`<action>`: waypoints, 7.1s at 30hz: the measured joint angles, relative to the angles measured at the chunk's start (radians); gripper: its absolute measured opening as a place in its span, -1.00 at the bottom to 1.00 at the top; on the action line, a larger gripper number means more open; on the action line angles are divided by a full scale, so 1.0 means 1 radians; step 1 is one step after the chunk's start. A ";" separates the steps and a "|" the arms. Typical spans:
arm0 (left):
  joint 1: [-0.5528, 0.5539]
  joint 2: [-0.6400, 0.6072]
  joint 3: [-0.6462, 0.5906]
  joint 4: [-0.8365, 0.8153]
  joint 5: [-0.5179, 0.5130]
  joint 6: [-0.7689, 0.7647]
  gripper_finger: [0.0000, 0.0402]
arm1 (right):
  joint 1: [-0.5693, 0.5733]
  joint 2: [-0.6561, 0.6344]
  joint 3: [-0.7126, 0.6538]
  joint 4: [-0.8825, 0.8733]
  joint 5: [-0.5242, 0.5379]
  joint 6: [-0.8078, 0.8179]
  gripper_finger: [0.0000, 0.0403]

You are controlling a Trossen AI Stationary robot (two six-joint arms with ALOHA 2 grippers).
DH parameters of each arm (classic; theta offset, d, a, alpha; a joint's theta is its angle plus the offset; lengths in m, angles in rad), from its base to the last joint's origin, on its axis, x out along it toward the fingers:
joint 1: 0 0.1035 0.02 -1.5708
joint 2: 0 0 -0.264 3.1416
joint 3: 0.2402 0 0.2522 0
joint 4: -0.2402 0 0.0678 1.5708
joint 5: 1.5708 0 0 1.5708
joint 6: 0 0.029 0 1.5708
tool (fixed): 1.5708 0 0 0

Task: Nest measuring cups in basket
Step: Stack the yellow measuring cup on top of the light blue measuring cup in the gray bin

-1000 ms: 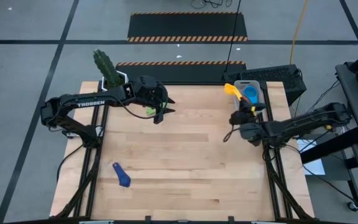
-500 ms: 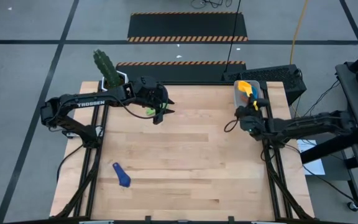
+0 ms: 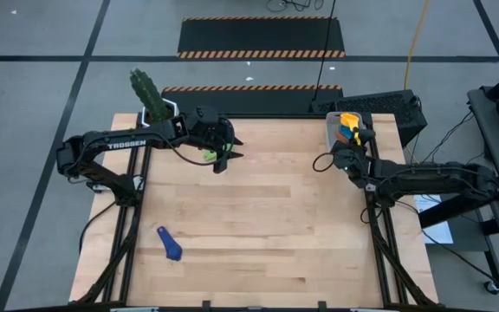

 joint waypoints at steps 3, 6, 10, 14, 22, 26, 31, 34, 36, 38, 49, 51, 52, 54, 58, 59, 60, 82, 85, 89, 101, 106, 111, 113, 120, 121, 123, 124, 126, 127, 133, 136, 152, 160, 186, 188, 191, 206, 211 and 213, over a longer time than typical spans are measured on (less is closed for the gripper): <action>0.000 0.000 0.000 0.000 0.000 0.010 -0.03 | -0.032 0.019 0.000 -0.006 0.000 0.008 -0.99; 0.000 0.000 0.000 -0.001 0.000 0.019 -0.03 | -0.059 0.036 0.000 -0.018 -0.028 0.023 -0.98; 0.000 0.000 0.000 -0.001 0.000 0.033 -0.03 | -0.093 0.057 0.000 -0.057 -0.084 0.043 -0.98; 0.000 0.000 -0.001 -0.002 0.000 0.033 -0.03 | -0.103 0.071 0.000 -0.049 -0.087 0.045 -0.98; 0.000 0.000 -0.001 -0.004 0.000 0.038 -0.03 | -0.103 0.072 0.000 -0.040 -0.089 0.048 -0.83; 0.000 0.000 -0.001 -0.004 0.000 0.037 -0.03 | -0.103 0.071 0.000 -0.040 -0.088 0.049 -0.60; 0.000 0.000 -0.001 -0.005 0.000 0.030 -0.03 | -0.092 0.054 0.011 -0.042 -0.076 0.058 -0.34; 0.000 0.000 -0.001 -0.005 0.000 0.027 -0.03 | -0.066 0.025 0.023 -0.040 -0.076 0.075 -0.26; 0.000 0.000 -0.001 -0.004 0.000 0.025 -0.03 | -0.046 0.002 0.023 -0.044 -0.077 0.075 -0.23; 0.000 0.000 -0.001 -0.004 0.000 0.024 -0.03 | -0.030 -0.022 0.023 -0.046 -0.076 0.075 -0.23; 0.000 0.000 -0.001 -0.004 0.000 0.022 -0.03 | 0.002 -0.115 0.023 -0.049 -0.048 0.073 -0.23; 0.000 0.000 -0.001 -0.004 0.000 0.022 -0.03 | 0.009 -0.128 0.023 -0.049 -0.038 0.072 -0.23; 0.000 0.000 -0.001 -0.004 0.000 0.022 -0.03 | 0.014 -0.136 0.023 -0.049 -0.037 0.072 -0.23; 0.000 0.000 -0.001 -0.004 0.000 0.022 -0.03 | 0.028 -0.151 0.023 -0.047 -0.030 0.071 -0.23; 0.000 0.000 -0.001 -0.003 0.000 0.025 -0.03 | 0.064 -0.180 0.023 -0.044 0.004 0.062 -0.23; 0.000 0.000 -0.001 -0.002 0.000 0.025 -0.03 | 0.072 -0.186 0.023 -0.041 0.015 0.052 -0.23; 0.000 0.000 -0.001 -0.001 0.000 0.025 -0.03 | 0.079 -0.194 0.023 -0.040 0.028 0.043 -0.23; 0.000 0.000 -0.001 0.121 0.001 0.028 -0.03 | 0.189 -0.067 0.058 0.755 -0.073 0.308 -0.47; 0.000 0.000 -0.001 0.154 0.000 0.028 -0.03 | 0.188 0.052 0.139 0.666 0.031 0.319 -0.68; 0.000 0.000 0.016 0.171 0.001 0.027 -0.03 | 0.167 0.200 0.270 0.645 0.072 0.300 -0.96; 0.000 0.000 0.075 0.105 0.001 0.019 -0.03 | 0.048 0.449 0.408 0.526 -0.437 0.905 -1.00; -0.002 0.000 0.075 0.075 0.002 0.046 -0.03 | -0.009 0.458 0.442 0.156 -0.525 1.122 -1.00; -0.002 0.000 0.075 0.074 0.002 0.052 -0.03 | -0.085 0.439 0.601 -0.339 -0.575 1.272 -1.00; -0.002 0.000 0.075 0.074 0.002 0.052 -0.03 | -0.124 0.437 0.653 -0.491 -0.575 1.291 -1.00; -0.003 0.000 0.075 0.074 0.002 0.050 -0.03 | -0.275 0.434 0.664 -0.720 -0.664 1.361 -1.00; -0.003 0.000 0.075 0.074 0.003 0.050 -0.03 | -0.287 0.434 0.651 -0.722 -0.680 1.360 -1.00; -0.003 0.000 0.075 0.074 0.003 0.051 -0.03 | -0.301 0.435 0.628 -0.716 -0.692 1.356 -1.00; -0.003 0.000 0.075 0.074 0.003 0.051 -0.03 | -0.306 0.435 0.619 -0.711 -0.700 1.354 -1.00; -0.003 0.000 0.075 0.074 0.003 0.051 -0.03 | -0.313 0.434 0.601 -0.701 -0.705 1.353 -1.00; -0.003 0.000 0.075 0.074 0.003 0.051 -0.03 | -0.315 0.434 0.595 -0.705 -0.705 1.354 -1.00; -0.003 0.000 0.075 0.074 0.003 0.052 -0.03 | -0.318 0.434 0.570 -0.704 -0.708 1.360 -1.00; -0.003 0.000 0.075 0.074 0.002 0.054 -0.03 | -0.312 0.433 0.570 -0.664 -0.707 1.332 -1.00; -0.003 0.000 0.075 0.074 0.002 0.063 -0.03 | -0.330 0.430 0.570 -0.680 -0.620 1.360 -1.00; -0.003 0.000 0.075 0.074 0.002 0.063 -0.03 | -0.337 0.430 0.570 -0.686 -0.597 1.367 -1.00; -0.003 0.000 0.075 0.074 0.002 0.070 -0.03 | -0.336 0.431 0.510 -0.746 -0.578 1.444 -1.00; -0.003 0.000 0.075 0.074 0.002 0.070 -0.03 | -0.336 0.431 0.504 -0.754 -0.579 1.451 -1.00; -0.003 0.000 0.075 0.074 0.002 0.070 -0.03 | -0.336 0.431 0.501 -0.762 -0.579 1.452 -1.00; -0.003 0.000 0.075 0.074 0.002 0.068 -0.03 | -0.336 0.431 0.501 -0.722 -0.557 1.421 -1.00; -0.003 0.000 0.075 0.074 0.002 0.069 -0.03 | -0.336 0.431 0.501 -0.721 -0.544 1.421 -1.00; -0.003 0.000 0.075 0.074 0.002 0.070 -0.03 | -0.335 0.431 0.505 -0.722 -0.547 1.417 -1.00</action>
